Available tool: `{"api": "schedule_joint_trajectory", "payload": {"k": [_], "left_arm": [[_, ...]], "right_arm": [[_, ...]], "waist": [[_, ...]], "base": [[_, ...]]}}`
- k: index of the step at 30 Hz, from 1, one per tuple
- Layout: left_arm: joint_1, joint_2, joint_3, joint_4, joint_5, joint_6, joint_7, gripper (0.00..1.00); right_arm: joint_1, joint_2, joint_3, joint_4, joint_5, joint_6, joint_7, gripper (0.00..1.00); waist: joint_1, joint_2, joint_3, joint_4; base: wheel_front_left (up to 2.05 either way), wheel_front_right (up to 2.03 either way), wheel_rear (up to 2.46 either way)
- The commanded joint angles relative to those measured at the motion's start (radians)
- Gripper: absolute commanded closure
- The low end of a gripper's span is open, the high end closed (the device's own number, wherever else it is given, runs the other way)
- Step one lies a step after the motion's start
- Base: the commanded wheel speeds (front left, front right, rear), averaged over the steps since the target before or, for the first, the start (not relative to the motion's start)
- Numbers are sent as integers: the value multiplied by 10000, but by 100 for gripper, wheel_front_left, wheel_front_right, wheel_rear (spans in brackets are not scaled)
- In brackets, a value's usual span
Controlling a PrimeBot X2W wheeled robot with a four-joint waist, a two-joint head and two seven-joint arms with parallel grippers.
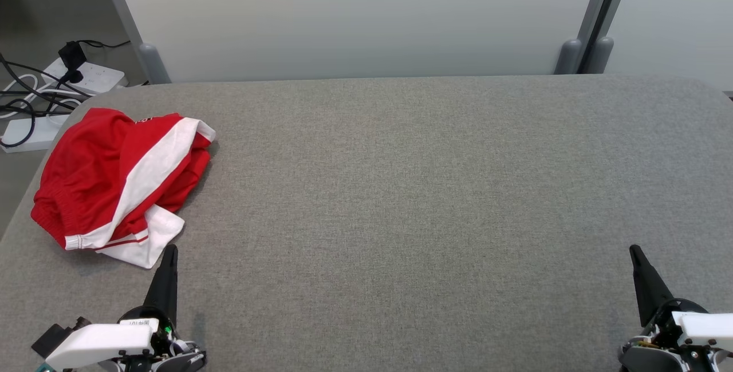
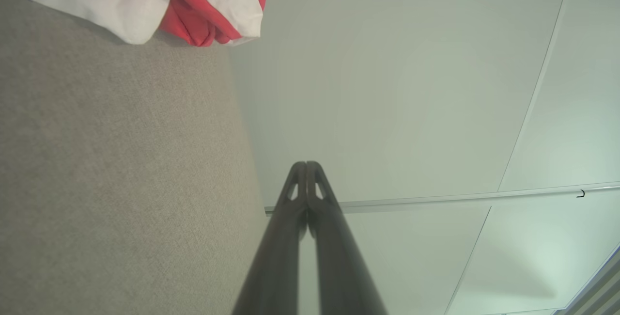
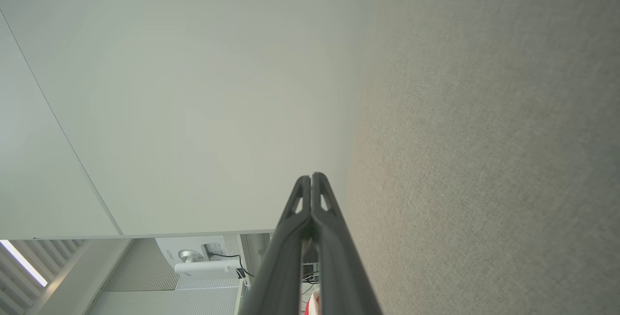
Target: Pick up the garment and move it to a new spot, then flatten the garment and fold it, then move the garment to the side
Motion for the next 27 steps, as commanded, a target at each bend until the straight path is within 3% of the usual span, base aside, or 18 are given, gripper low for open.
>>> {"api": "schedule_joint_trajectory", "payload": {"k": [1,27], "left_arm": [[-554,81,329,-233,-47,-77,62,100],[-554,81,329,-233,-47,-77,62,100]], "right_arm": [[-449,-106,152,-271,41,46,73,100],[-449,-106,152,-271,41,46,73,100]], "waist": [[0,-1,0,0],[0,-1,0,0]], "base": [[0,0,0],[0,0,0]]}}
